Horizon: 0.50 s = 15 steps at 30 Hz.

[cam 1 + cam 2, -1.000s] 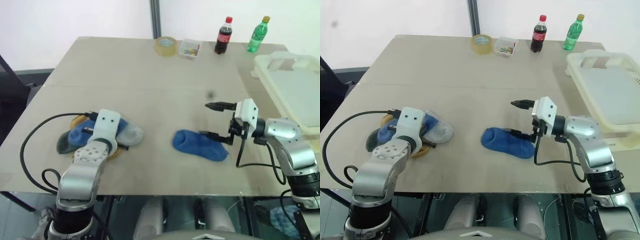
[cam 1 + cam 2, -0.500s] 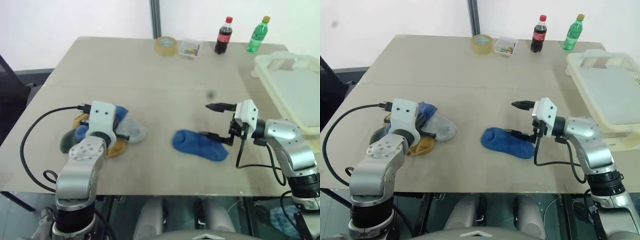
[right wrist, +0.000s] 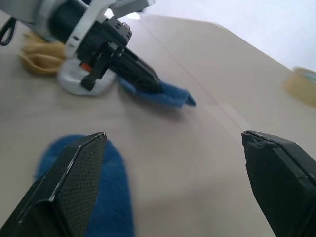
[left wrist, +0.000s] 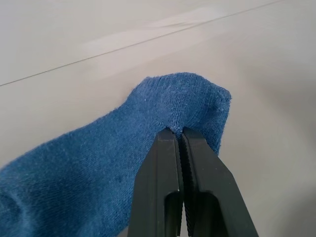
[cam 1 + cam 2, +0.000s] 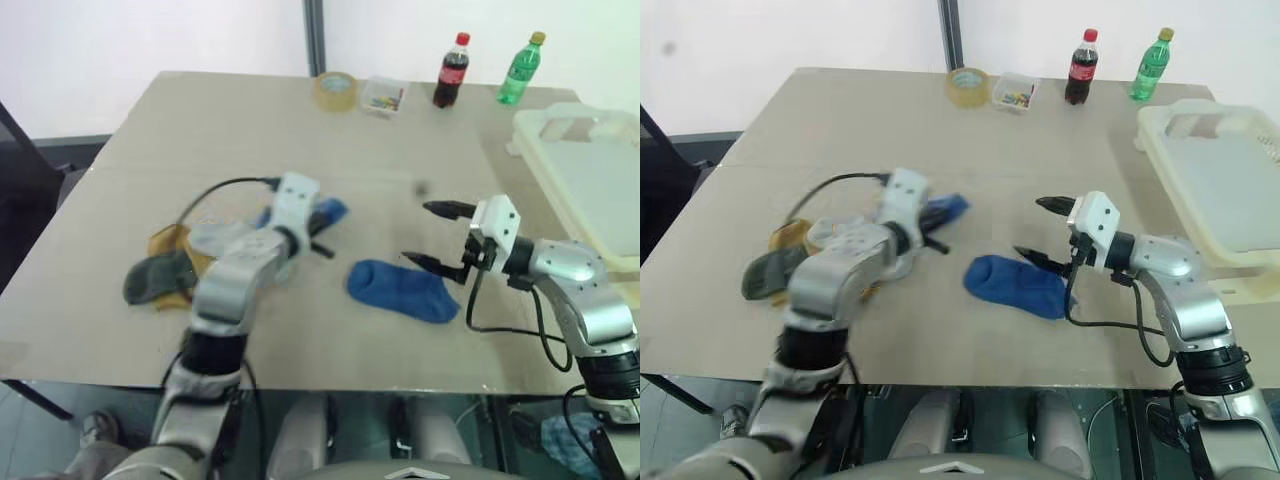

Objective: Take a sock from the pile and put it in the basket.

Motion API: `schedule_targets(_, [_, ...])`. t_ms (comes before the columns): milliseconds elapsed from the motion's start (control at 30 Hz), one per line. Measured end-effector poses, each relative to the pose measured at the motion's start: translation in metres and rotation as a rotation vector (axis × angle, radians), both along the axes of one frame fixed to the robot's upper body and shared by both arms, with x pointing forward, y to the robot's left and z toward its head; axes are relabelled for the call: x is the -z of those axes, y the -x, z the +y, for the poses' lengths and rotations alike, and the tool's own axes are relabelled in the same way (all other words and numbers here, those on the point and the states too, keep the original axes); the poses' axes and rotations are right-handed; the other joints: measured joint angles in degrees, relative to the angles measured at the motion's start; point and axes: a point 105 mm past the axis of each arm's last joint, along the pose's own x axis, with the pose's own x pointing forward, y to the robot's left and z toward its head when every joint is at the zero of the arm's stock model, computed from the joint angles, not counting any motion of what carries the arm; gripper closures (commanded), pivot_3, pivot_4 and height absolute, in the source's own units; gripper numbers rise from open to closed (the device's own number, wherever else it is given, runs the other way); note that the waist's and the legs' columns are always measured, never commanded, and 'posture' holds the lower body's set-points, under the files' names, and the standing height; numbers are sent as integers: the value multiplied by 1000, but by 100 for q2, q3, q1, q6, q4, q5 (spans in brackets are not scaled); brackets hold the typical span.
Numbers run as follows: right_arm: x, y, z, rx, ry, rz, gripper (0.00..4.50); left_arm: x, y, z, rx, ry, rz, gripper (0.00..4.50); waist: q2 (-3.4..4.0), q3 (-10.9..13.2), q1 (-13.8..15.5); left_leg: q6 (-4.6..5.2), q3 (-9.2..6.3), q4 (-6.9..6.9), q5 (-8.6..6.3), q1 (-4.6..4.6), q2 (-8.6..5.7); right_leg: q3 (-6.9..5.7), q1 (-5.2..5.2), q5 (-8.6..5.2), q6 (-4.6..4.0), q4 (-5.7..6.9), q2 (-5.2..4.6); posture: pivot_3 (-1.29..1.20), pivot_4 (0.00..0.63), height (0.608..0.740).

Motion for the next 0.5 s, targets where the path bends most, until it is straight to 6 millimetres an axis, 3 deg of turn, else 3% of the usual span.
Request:
schedule_targets(67, [2,-6,-8,74,-8,38,4,0,-5,-28,74,26,11,4466,0,0,-16,-2,2,0,1,1,1,2,0,0,1,0,3,0,150,740])
schedule_targets(100, [5,-12,-16,146,-17,90,4,2,-10,-49,127,29,21,3986,0,1,-38,0,4,-1,0,1,1,3,-3,0,1,0,14,0,150,740])
schedule_targets(167, [6,-16,-21,188,-24,113,4,2,-12,-57,145,40,25,3646,0,2,-44,1,5,-3,0,2,2,6,-7,0,0,1,20,0,150,740])
schedule_targets(300, [8,-32,-37,347,-33,197,4,0,-17,-73,188,64,46,1784,2,4,-52,3,5,-3,-1,-2,7,11,-16,0,0,6,27,0,150,740])
schedule_targets(333, [9,-35,-40,381,-32,215,4,-4,-18,-71,194,63,32,1316,2,4,-57,2,6,-3,-1,-2,8,12,-17,0,0,6,28,0,150,740])
schedule_targets(400, [11,-44,-41,428,-50,243,4,-12,-22,-56,181,50,-20,1316,3,5,-96,1,9,-3,-1,-2,12,19,-19,1,-1,7,34,0,150,740])
schedule_targets(500, [16,-61,-39,494,-85,284,4,-34,-32,-15,136,37,-142,1316,8,8,-167,-1,10,-4,1,1,15,21,-20,1,-2,10,35,0,150,740])
